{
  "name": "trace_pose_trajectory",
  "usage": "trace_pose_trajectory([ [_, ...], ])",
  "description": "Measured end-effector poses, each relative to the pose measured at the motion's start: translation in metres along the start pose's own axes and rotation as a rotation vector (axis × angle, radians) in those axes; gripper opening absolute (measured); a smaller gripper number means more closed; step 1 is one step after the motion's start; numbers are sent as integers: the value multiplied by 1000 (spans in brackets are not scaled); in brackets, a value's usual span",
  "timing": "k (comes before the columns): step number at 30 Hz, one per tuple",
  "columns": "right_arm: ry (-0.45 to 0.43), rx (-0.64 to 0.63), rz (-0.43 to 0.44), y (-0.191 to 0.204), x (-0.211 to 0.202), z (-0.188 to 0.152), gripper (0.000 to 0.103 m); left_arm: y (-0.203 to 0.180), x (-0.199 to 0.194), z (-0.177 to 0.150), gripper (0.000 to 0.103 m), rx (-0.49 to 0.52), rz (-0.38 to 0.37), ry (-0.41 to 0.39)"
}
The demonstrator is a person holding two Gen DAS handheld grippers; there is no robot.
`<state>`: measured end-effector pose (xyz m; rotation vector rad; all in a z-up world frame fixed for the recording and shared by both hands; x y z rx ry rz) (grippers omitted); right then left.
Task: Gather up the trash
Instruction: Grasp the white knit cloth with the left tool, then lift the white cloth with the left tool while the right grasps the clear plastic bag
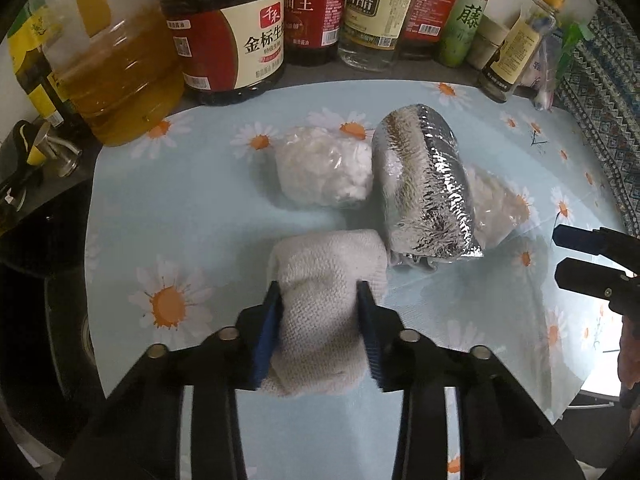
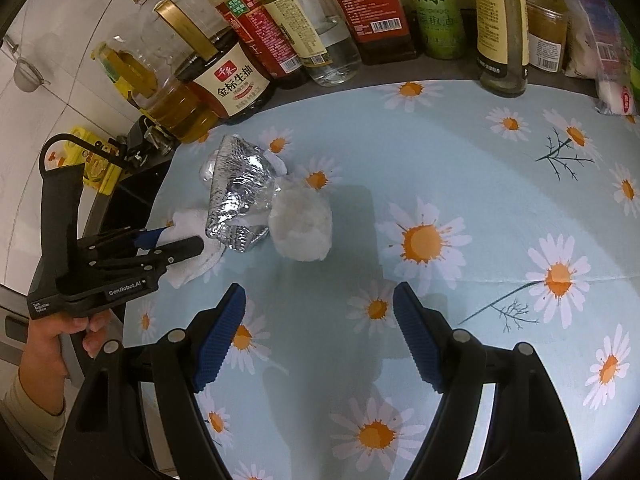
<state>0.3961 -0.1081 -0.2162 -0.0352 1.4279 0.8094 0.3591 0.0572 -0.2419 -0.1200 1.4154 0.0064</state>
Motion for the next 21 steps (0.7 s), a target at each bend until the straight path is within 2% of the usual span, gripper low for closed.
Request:
trace_pose_trajectory([
  [6, 0, -9, -10, 3, 1, 0, 76, -2, -2, 0, 25, 13, -9, -5],
  [8, 0, -11, -10, 4, 1, 0, 76, -2, -4, 0, 19, 8, -16, -11],
  [21, 1, -56, -21, 13, 6, 28, 76, 12, -32, -16, 17, -61, -41, -54],
])
Point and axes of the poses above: each gripper's, at about its wrist camera, not at the fingertips, and x roughly the way its jaws point, y to its left, z to its top, the point moved 10 cm from there along x, roughly the way its jaws point, and after that the axes turned 11 degrees about y, right-handed, at the moved point
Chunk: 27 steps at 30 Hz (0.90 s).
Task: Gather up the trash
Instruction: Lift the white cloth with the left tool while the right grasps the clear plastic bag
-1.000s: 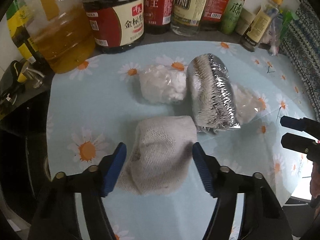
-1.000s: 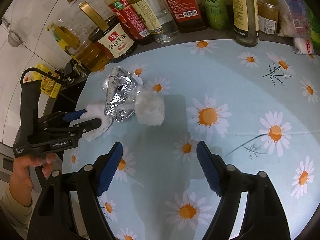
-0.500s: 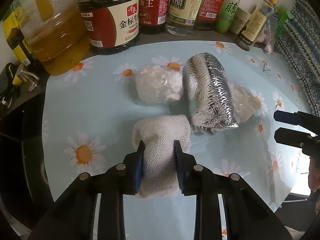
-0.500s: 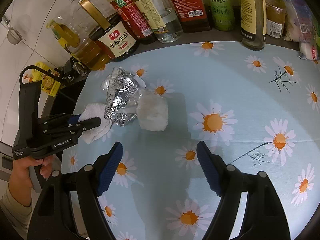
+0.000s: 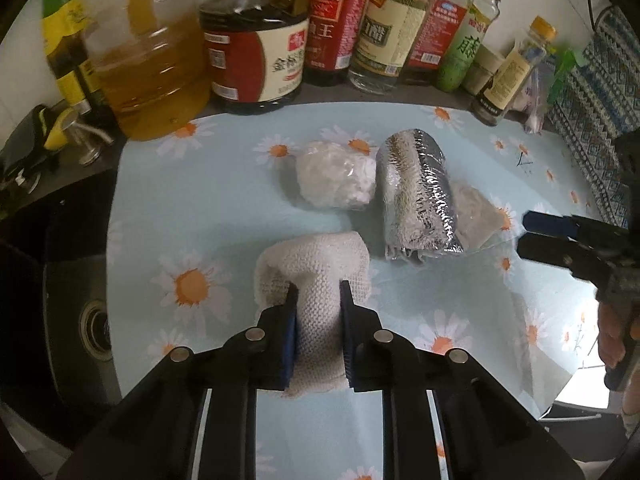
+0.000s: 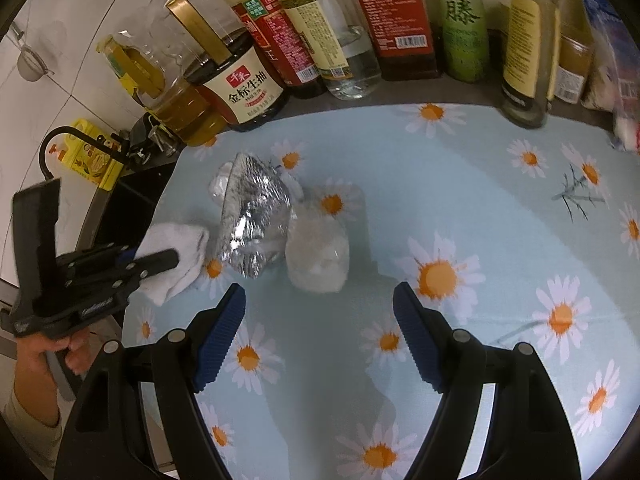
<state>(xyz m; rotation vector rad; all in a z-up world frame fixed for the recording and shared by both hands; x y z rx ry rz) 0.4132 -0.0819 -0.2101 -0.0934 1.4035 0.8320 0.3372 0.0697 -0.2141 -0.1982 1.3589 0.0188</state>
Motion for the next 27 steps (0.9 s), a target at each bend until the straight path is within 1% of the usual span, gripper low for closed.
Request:
trace_pose_trajectory([
  [9, 28, -25, -23, -3, 22, 22, 75, 0, -19, -37, 17, -82, -23, -15],
  [11, 38, -31, -34, -5, 26, 23, 67, 0, -23, -45, 17, -97, -30, -19],
  [15, 68, -37, -31, -5, 36, 25, 58, 0, -29, -59, 17, -140, -42, -25],
  [16, 72, -39, -30, -4, 38, 24, 52, 0, -30, -61, 17, -147, -43, -25],
  [18, 79, -52, -27, -1, 40, 23, 45, 2, -31, -66, 17, -164, -44, -24],
  [20, 71, -70, -29, 2, 41, 23, 45, 3, -32, -71, 17, -181, -46, -23],
  [27, 48, -72, -37, 5, 35, 19, 44, 2, -39, -80, 17, -192, -50, -35],
])
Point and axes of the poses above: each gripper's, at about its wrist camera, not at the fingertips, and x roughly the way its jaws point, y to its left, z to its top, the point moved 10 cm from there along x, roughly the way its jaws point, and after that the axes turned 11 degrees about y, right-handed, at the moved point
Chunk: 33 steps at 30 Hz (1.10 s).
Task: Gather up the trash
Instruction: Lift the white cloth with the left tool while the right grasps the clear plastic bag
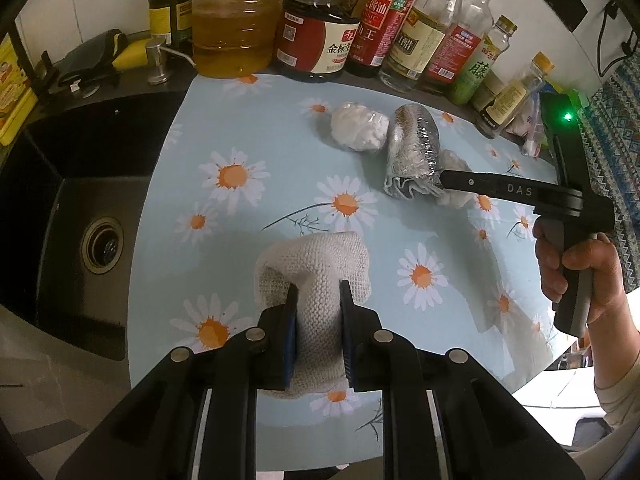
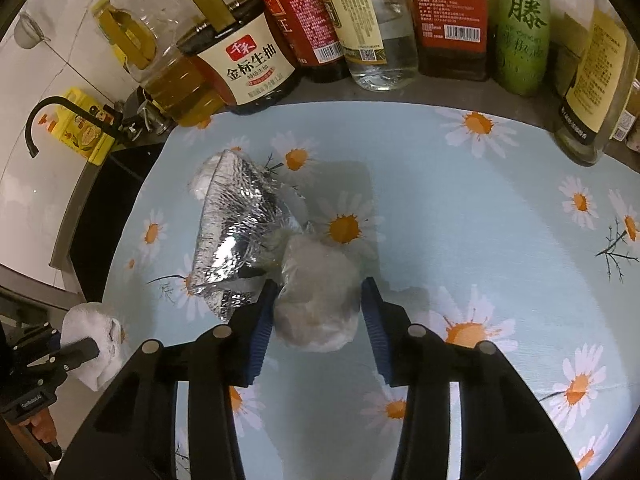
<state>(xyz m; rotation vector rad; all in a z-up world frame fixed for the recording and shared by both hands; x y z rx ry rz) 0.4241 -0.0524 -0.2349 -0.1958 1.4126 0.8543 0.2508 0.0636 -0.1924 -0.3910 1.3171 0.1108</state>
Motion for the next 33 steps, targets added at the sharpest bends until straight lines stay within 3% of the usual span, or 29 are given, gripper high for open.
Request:
trace_pose_trajectory([
  [14, -50, 34, -22, 10, -31, -49, 44, -12, -19, -30, 17, 51, -33, -48],
  [33, -105, 26, -15, 77, -61, -142, 44, -21, -47, -112, 17, 115, -101, -89],
])
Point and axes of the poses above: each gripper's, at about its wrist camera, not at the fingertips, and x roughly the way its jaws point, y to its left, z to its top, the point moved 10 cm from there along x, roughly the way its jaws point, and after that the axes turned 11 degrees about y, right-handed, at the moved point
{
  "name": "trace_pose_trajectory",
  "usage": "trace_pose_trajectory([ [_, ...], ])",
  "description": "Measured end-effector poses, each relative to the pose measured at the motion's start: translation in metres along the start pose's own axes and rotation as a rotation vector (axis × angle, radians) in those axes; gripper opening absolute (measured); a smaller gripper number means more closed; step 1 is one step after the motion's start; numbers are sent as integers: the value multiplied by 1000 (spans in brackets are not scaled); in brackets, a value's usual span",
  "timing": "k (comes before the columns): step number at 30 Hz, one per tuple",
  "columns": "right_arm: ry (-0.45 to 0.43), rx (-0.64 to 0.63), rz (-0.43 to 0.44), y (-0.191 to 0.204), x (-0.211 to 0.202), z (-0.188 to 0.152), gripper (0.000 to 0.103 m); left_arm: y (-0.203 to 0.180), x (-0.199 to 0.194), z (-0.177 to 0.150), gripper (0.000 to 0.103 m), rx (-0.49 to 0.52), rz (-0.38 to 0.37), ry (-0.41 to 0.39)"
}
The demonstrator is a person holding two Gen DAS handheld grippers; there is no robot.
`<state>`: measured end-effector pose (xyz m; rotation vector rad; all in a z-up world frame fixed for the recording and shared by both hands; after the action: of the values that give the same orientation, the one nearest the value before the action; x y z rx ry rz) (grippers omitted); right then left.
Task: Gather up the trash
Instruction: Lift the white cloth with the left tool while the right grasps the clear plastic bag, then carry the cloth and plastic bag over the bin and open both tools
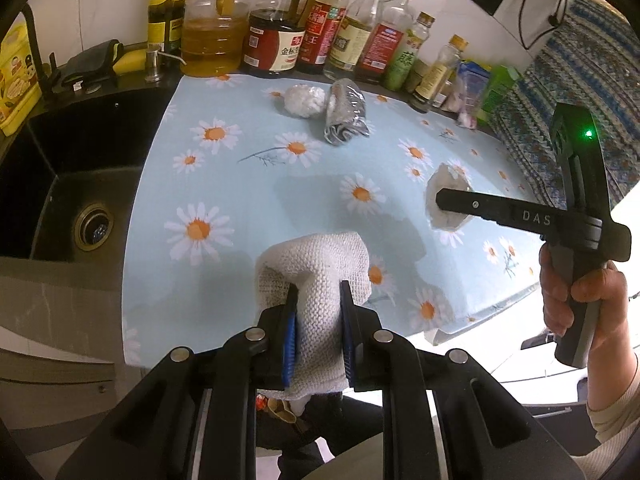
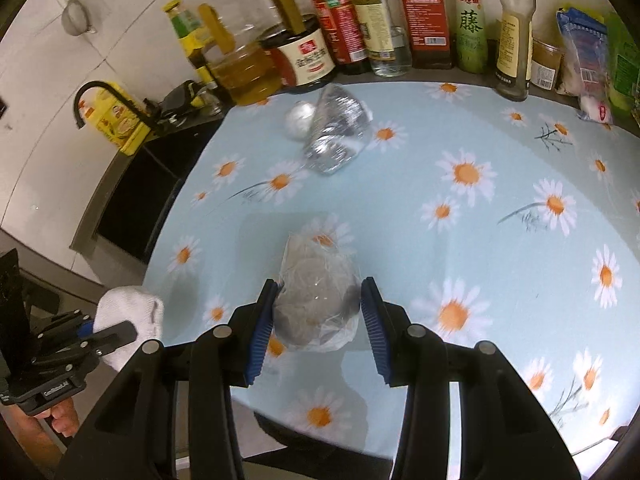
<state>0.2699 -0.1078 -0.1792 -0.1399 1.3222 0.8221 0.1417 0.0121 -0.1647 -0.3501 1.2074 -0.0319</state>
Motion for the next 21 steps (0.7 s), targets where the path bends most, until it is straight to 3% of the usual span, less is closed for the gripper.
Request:
trace_pose_trajectory([
  [21, 115, -111, 77, 74, 31, -109, 44, -15, 23, -91, 17, -10, -46, 84],
])
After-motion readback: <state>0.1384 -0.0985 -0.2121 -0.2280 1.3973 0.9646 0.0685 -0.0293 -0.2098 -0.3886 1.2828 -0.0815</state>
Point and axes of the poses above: each gripper's, at about its wrist camera, not at the fingertips, and x roughly the way its jaws point, y to its left, z to its top, the point moved 10 cm from there along x, roughly the way its jaws point, and after that the axes turned 11 degrees about y, right-handed, at the moved point
